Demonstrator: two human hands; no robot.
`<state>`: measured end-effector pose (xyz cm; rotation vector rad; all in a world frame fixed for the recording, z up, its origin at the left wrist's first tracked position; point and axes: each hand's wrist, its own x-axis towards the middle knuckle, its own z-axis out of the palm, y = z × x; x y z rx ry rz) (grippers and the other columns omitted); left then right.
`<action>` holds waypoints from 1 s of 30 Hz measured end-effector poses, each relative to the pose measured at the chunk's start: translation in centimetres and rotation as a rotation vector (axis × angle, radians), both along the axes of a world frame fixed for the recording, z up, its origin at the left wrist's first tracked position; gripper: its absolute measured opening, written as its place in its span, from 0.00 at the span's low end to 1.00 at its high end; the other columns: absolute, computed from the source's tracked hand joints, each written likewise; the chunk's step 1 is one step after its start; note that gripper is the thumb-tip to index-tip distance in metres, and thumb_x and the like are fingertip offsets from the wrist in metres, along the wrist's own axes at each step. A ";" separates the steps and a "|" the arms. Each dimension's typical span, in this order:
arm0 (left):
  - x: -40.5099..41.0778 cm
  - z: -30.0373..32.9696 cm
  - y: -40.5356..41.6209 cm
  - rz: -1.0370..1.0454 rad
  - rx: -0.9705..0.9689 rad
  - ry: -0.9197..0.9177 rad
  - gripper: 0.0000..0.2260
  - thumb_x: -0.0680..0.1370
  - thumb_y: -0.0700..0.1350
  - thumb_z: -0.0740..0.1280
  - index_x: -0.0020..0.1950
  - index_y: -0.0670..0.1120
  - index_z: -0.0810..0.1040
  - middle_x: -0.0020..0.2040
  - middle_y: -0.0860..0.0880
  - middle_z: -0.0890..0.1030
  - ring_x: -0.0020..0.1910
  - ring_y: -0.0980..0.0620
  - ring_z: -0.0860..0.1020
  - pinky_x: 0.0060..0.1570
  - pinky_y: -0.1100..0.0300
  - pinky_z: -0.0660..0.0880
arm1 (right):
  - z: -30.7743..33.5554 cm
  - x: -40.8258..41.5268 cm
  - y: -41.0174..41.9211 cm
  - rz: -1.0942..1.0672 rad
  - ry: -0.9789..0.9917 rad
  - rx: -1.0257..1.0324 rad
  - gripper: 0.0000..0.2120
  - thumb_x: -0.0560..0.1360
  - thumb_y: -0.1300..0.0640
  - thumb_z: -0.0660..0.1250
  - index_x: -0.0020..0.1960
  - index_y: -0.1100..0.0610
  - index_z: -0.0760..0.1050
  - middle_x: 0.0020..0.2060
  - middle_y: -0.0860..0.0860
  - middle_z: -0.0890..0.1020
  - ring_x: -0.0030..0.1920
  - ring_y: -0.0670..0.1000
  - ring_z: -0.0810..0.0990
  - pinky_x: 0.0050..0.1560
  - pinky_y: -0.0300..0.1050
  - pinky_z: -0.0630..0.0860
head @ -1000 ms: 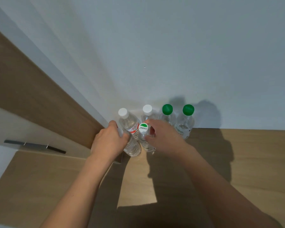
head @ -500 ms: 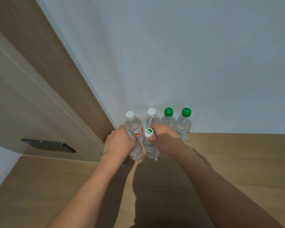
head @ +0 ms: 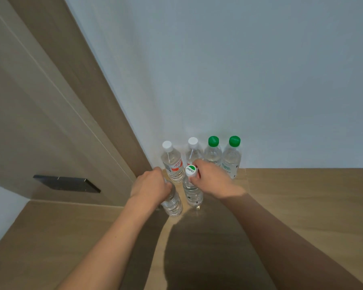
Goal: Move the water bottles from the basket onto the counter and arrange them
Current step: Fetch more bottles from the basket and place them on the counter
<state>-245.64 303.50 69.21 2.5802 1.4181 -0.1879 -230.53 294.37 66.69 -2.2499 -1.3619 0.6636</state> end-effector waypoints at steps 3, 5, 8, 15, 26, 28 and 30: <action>-0.3 0.5 -0.3 -0.031 0.026 -0.027 0.12 0.76 0.50 0.63 0.54 0.43 0.72 0.55 0.40 0.80 0.53 0.39 0.78 0.42 0.55 0.69 | 1.1 -0.8 -1.3 -0.022 0.018 -0.016 0.20 0.75 0.49 0.69 0.64 0.52 0.72 0.53 0.51 0.80 0.53 0.53 0.79 0.49 0.47 0.75; -0.4 1.1 -0.6 -0.091 0.075 -0.106 0.13 0.77 0.50 0.62 0.58 0.43 0.72 0.56 0.41 0.79 0.54 0.39 0.78 0.46 0.53 0.72 | 2.5 -1.4 -2.9 -0.072 0.004 -0.006 0.27 0.75 0.49 0.69 0.71 0.53 0.68 0.60 0.52 0.78 0.59 0.54 0.78 0.57 0.48 0.75; 0.0 2.1 -1.4 -0.236 0.186 -0.273 0.17 0.78 0.50 0.62 0.63 0.42 0.73 0.57 0.41 0.77 0.54 0.40 0.76 0.50 0.50 0.72 | 4.9 -2.0 -6.0 -0.178 -0.021 0.083 0.27 0.76 0.51 0.68 0.73 0.54 0.66 0.65 0.53 0.76 0.64 0.53 0.75 0.63 0.49 0.72; 4.1 4.5 -6.5 -0.546 0.261 -0.503 0.15 0.77 0.45 0.64 0.60 0.38 0.76 0.55 0.40 0.77 0.51 0.39 0.76 0.48 0.47 0.73 | 9.0 -2.6 -15.3 -0.438 -0.203 0.183 0.30 0.77 0.53 0.67 0.76 0.57 0.62 0.72 0.54 0.69 0.72 0.52 0.66 0.71 0.42 0.60; 12.8 5.6 -28.0 -0.959 0.196 -0.642 0.15 0.75 0.42 0.66 0.60 0.38 0.76 0.56 0.40 0.78 0.52 0.38 0.76 0.50 0.47 0.75 | 8.3 -1.1 -38.9 -0.812 -0.257 0.149 0.30 0.78 0.50 0.65 0.77 0.54 0.61 0.74 0.52 0.67 0.74 0.51 0.64 0.75 0.49 0.62; 15.0 5.6 -34.0 -1.038 0.177 -0.671 0.16 0.75 0.42 0.65 0.61 0.38 0.76 0.56 0.40 0.78 0.52 0.39 0.76 0.51 0.48 0.75 | 8.2 -0.1 -45.0 -0.888 -0.270 0.149 0.31 0.78 0.50 0.65 0.77 0.53 0.59 0.74 0.51 0.66 0.74 0.51 0.64 0.74 0.48 0.61; 17.3 5.6 -40.3 -1.103 0.166 -0.698 0.16 0.76 0.42 0.65 0.62 0.39 0.75 0.57 0.41 0.78 0.53 0.40 0.76 0.52 0.49 0.74 | 8.2 1.0 -51.4 -0.959 -0.294 0.126 0.31 0.78 0.50 0.65 0.77 0.54 0.59 0.74 0.52 0.66 0.73 0.51 0.65 0.74 0.47 0.61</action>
